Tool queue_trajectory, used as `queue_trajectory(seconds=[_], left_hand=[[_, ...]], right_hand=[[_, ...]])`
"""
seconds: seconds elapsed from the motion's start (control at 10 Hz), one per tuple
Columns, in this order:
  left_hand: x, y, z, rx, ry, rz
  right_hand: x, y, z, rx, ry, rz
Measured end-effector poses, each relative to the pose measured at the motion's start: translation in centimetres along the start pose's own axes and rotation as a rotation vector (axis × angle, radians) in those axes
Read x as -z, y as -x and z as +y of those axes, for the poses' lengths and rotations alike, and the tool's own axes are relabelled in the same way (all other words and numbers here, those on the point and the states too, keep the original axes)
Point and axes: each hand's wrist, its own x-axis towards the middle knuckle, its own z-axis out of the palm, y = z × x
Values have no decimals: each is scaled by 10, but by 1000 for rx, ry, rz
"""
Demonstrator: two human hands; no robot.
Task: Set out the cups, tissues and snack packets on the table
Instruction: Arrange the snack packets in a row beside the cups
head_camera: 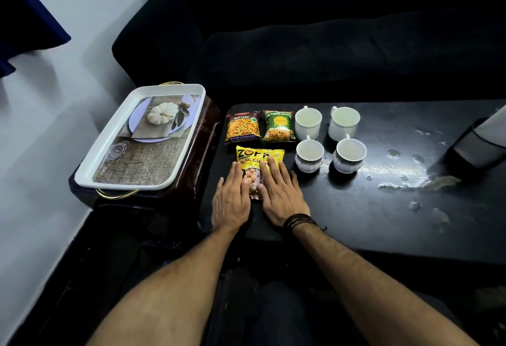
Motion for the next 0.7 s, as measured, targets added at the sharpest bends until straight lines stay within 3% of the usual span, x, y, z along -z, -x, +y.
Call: queue_trajectory(seconds=[0.3, 0.5, 0.7], left_hand=[[19, 14, 9, 143, 185, -77], [42, 31, 22, 250, 147, -318], [87, 22, 77, 112, -4, -322]], right_hand=[[9, 15, -3, -88, -111, 20], [32, 37, 5, -110, -110, -157], [98, 42, -1, 70, -112, -50]])
